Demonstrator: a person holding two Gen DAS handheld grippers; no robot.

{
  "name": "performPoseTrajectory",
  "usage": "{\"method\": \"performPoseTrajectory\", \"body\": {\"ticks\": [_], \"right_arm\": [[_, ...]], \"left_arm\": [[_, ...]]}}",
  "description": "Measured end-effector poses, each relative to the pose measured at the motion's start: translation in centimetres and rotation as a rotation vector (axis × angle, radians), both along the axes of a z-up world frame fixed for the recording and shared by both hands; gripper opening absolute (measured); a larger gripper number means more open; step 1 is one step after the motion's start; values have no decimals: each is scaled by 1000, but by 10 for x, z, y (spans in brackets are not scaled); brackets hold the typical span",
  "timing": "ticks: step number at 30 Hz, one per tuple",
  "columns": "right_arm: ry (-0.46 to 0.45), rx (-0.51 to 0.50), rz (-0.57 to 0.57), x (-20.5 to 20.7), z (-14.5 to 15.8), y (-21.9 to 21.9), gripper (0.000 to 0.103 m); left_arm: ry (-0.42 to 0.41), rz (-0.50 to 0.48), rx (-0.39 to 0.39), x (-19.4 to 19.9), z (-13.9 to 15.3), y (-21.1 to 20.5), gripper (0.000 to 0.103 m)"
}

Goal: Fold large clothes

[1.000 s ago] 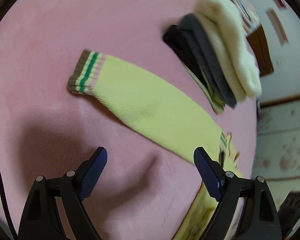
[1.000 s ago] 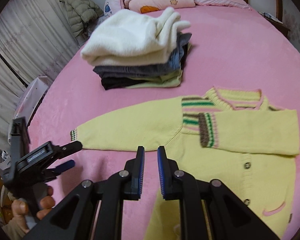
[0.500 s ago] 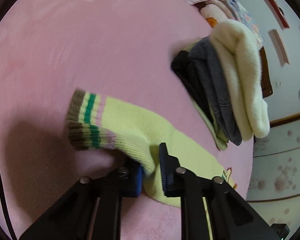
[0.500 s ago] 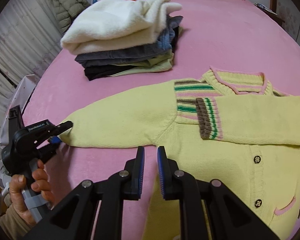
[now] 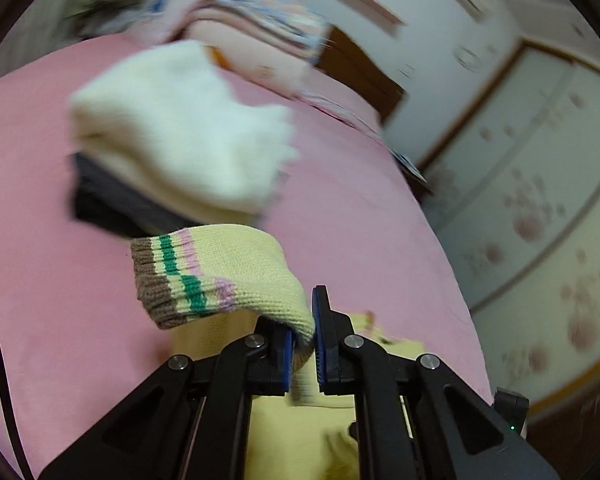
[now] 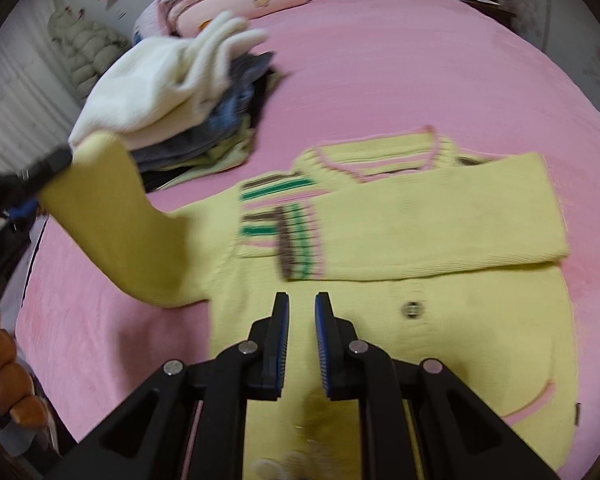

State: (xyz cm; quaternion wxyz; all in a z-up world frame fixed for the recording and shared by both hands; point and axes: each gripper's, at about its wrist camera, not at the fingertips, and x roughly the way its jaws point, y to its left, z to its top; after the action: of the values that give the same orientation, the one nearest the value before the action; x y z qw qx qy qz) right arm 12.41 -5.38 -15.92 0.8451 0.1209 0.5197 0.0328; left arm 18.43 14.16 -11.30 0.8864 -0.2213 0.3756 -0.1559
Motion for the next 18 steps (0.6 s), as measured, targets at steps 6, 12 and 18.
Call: {"method": "performPoseTrajectory", "body": {"ticks": [6,12,18], "right_arm": [[5,-12,-79,-18,-5,-52,13],[36,-11,-111,-28,-14,-90,13],[43,27,-113,-25,-13,-112,13]], "left_arm": [[45,-128,75,16,-32,-88,7],[220,-200,190,22,-91,-134,35],[255,-208,177,5,-86,-122,70]]}}
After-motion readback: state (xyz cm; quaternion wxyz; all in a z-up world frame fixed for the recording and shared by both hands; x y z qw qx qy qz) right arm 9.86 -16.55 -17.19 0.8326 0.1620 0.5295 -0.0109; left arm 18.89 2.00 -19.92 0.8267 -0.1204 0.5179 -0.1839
